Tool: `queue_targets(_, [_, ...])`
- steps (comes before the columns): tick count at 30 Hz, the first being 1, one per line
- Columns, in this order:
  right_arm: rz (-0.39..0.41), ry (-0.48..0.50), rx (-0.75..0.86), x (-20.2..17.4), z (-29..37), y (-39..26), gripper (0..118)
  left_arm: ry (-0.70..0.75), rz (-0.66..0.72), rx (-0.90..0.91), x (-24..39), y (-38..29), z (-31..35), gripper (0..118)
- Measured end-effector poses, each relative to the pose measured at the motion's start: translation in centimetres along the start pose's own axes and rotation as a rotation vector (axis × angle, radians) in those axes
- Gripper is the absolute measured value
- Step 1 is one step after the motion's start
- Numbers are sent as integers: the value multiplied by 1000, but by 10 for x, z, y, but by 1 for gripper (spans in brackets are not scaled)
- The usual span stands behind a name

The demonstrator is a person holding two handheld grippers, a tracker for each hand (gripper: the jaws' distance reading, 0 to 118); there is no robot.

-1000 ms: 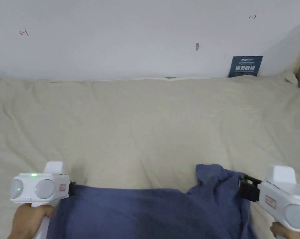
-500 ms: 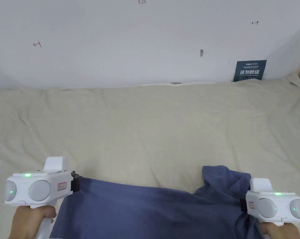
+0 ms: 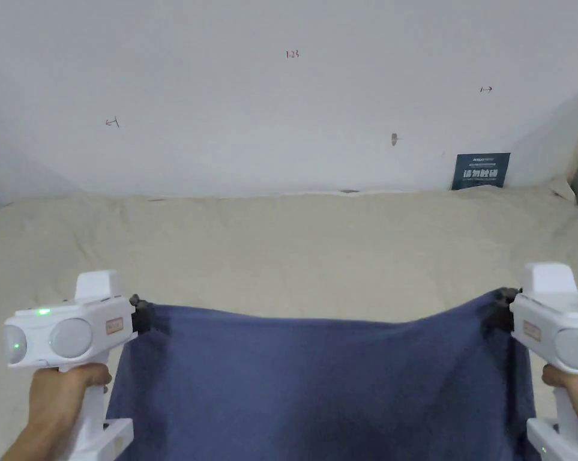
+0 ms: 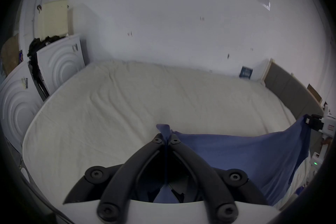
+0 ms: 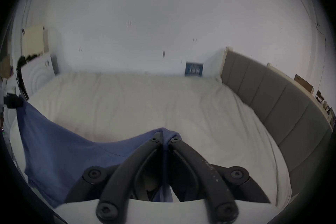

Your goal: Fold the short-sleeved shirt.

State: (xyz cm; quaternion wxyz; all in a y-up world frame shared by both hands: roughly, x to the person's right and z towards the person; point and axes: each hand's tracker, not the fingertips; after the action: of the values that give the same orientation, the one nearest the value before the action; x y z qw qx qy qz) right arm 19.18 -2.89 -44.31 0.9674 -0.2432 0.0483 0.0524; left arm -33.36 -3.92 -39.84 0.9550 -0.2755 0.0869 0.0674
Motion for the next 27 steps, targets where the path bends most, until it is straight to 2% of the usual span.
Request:
queue_targets(8, [-1,34,313,10,46,118,7,52,-23,229,0,109,73,2])
queue_targets(12, [-47,70,416,14,60,174,7,67,28,313,-1,160,95,2])
queue_targets(15, [-49,78,470,13,64,203,7,66,71,368,-4,189,101,2])
queue_targets(18, [-83,108,496,16,62,225,7,59,103,393,-7,210,98,2])
queue_targets(21, [-43,89,525,11,53,234,7,71,85,425,-7,220,87,2])
queue_targets(27, [-35,104,505,4,12,216,7,90,61,425,-10,204,44,2])
